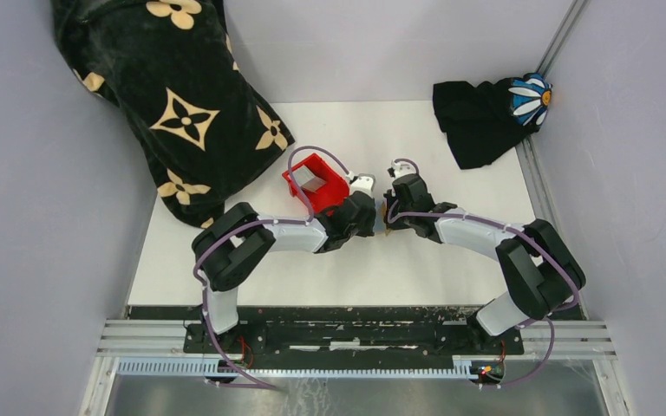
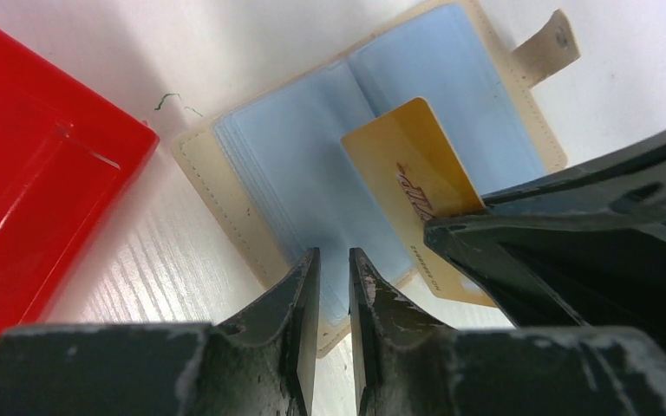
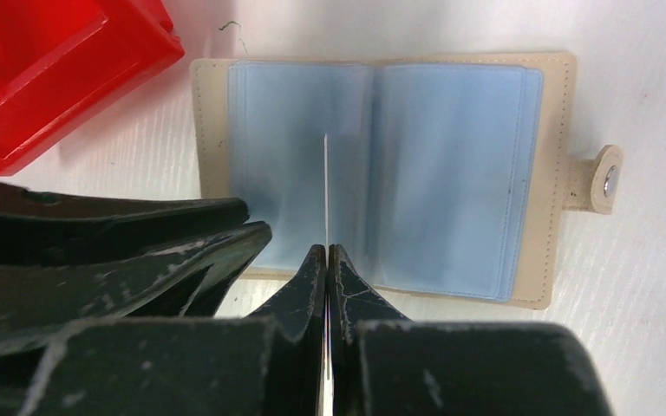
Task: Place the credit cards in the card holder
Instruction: Open the card holder at the center of the board.
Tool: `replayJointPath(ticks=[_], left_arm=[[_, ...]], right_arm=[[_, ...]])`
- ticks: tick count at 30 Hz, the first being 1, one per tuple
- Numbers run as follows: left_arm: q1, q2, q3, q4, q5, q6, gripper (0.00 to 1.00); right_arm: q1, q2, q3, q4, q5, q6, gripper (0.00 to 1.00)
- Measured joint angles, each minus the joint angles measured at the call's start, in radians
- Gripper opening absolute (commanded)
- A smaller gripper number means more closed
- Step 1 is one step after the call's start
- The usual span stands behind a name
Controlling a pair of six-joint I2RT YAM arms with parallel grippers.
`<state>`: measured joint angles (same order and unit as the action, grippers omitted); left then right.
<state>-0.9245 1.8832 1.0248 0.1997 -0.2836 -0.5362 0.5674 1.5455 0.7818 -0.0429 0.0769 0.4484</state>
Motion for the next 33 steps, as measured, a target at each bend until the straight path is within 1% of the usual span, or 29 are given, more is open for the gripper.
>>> replayJointPath(ticks=[12,23,33], left_arm=[[0.0,0.033,0.0,0.014,-0.031,-0.001,0.25],[0.004,0.033,-0.003,0.013,-0.059,-0.001,0.24],[0.004,0.033,-0.006,0.016,-0.06,-0.001,0.24]], right_arm=[[-0.009,-0.04,0.0,-0.004,-0.024,0.011,0.01],[-0.137,-0.038,0.0,0.048,-0.133,0.057,0.01],[-0.167,0.031,-0.031,0.146,-0.222,0.124,0.01]])
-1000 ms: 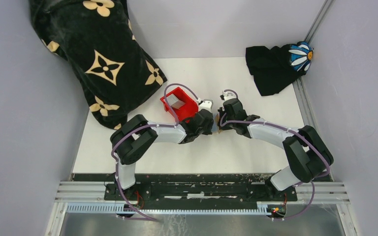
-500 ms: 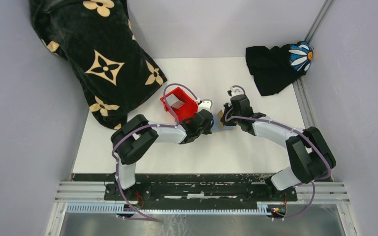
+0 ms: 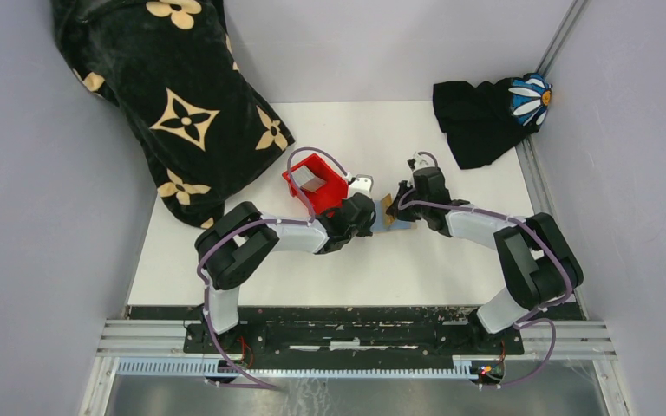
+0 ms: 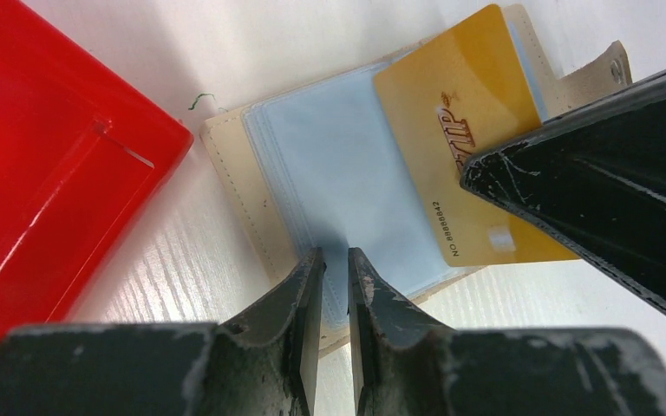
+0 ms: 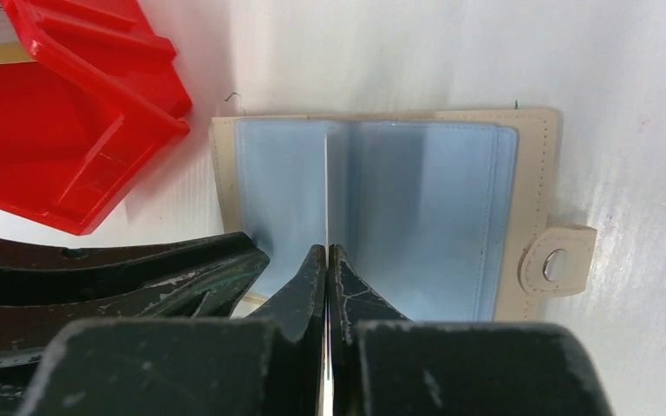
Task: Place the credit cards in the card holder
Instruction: Open the card holder at the center of the board, then insert the credit card into the card holder.
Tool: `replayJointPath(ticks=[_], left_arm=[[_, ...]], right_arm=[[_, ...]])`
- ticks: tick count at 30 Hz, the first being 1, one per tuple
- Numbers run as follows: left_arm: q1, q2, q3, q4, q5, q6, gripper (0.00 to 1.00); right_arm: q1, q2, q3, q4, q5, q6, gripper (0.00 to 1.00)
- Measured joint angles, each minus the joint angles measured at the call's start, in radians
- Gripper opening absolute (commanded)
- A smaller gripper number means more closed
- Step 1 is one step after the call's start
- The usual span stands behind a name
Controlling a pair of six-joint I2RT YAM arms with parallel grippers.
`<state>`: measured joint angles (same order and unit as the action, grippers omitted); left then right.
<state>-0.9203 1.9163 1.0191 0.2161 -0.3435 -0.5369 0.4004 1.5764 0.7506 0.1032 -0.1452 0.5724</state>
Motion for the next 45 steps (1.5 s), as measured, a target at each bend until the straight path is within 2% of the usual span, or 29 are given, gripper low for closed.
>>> replayJointPath(ticks=[21,45], left_arm=[[0.0,-0.002,-0.027,0.045,-0.011,0.0,0.24],[0.0,-0.003,-0.043,0.075,-0.014,0.0,0.24]], right_arm=[[-0.025,0.012,-0.053,0.083,-0.014,0.043,0.01],[-0.036,-0.003,-0.071,0.095,-0.016,0.051,0.01]])
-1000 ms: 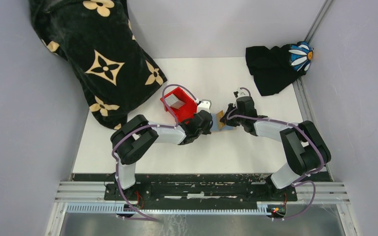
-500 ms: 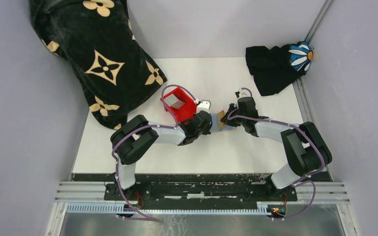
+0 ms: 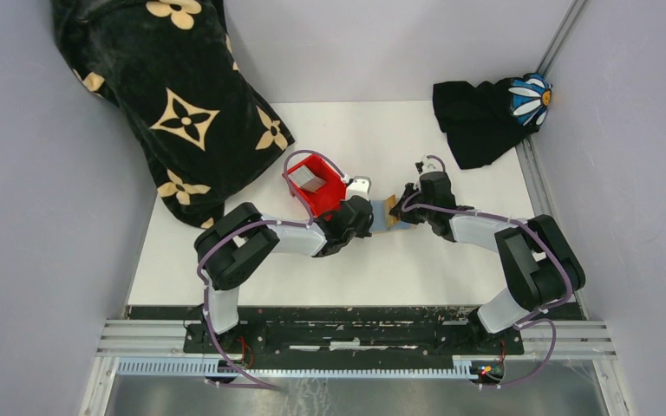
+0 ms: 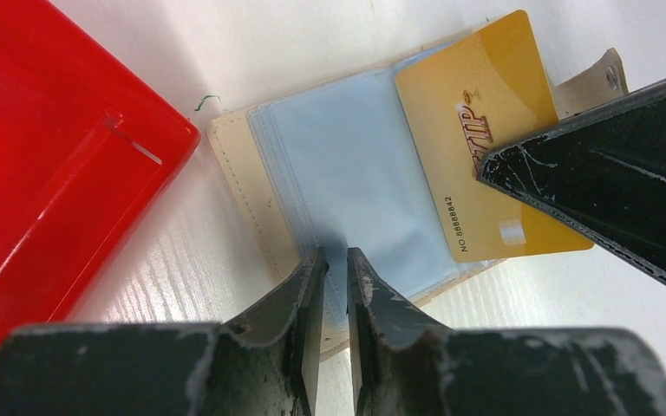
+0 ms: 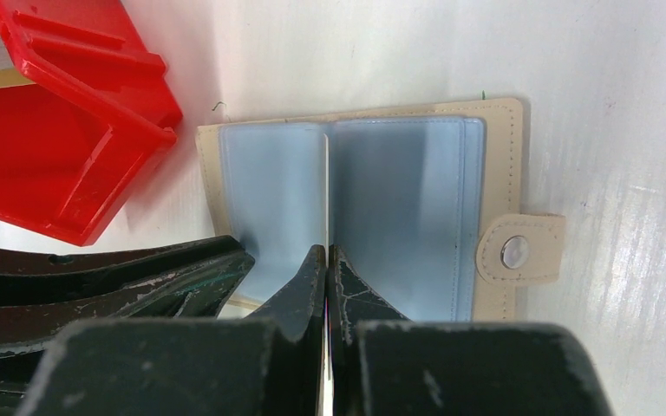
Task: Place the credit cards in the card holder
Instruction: Insert the credit card into the card holder.
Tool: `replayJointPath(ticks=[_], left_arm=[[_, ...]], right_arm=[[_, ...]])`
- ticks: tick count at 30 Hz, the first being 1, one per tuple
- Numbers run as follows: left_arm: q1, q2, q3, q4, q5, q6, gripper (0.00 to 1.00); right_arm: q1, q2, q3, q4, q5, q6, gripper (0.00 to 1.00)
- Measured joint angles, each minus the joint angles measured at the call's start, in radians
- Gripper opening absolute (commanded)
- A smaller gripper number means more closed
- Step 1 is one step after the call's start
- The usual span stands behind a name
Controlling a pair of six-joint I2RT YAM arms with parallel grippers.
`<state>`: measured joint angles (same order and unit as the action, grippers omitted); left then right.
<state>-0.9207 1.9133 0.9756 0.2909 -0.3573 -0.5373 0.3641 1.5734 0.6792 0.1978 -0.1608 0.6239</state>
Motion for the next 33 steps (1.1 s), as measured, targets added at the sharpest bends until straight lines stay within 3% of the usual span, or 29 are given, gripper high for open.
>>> replayJointPath(ticks=[33], left_arm=[[-0.002,-0.001,-0.013,-0.004,-0.06,-0.047,0.23]], right_arm=[[-0.02,0.031,-0.084,0.164,-0.055,0.087,0.01]])
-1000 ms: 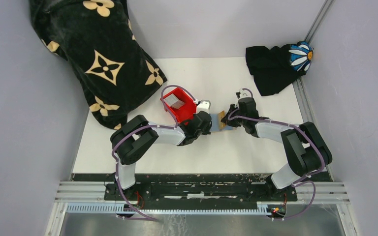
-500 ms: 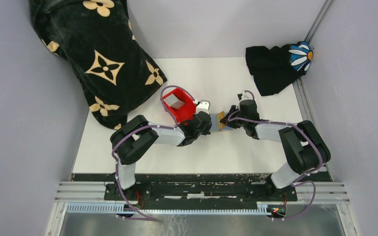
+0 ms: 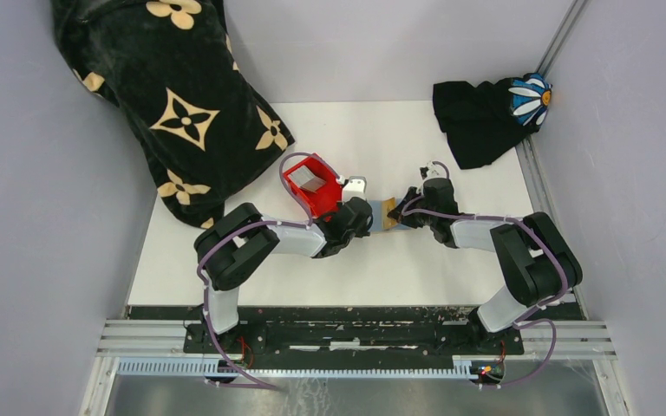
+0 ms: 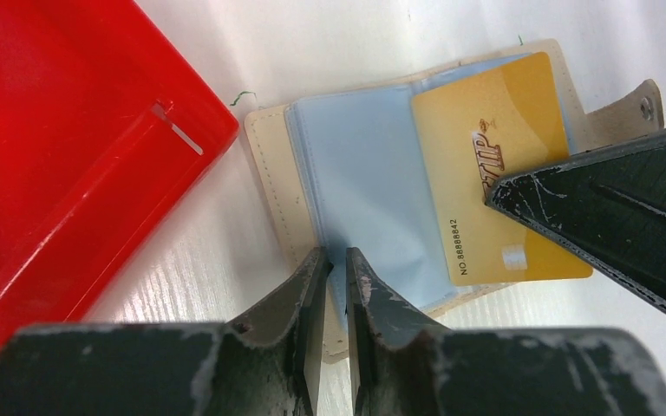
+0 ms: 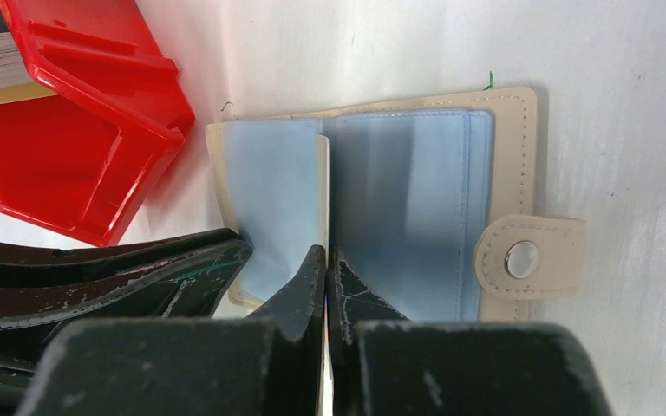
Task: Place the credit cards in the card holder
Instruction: Insert the credit card into the card holder.
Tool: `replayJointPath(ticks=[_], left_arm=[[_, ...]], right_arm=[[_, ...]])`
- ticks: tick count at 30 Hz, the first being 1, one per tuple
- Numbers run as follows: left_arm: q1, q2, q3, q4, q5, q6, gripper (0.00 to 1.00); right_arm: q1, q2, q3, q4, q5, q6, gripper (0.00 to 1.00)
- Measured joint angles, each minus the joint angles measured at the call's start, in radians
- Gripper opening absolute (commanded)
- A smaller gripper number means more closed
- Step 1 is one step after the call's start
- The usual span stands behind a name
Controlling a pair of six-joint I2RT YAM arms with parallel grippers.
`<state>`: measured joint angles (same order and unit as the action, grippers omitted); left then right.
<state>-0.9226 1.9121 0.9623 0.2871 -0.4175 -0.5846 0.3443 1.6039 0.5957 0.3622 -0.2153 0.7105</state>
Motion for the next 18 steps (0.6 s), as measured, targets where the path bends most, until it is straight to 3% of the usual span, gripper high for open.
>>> replayJointPath(ticks=[18], left_arm=[[0.0,0.004,0.013,-0.026,-0.004,-0.011,0.22]], right_arm=[[0.001,-0.004,0.018,-0.047,0.008,-0.037,0.01]])
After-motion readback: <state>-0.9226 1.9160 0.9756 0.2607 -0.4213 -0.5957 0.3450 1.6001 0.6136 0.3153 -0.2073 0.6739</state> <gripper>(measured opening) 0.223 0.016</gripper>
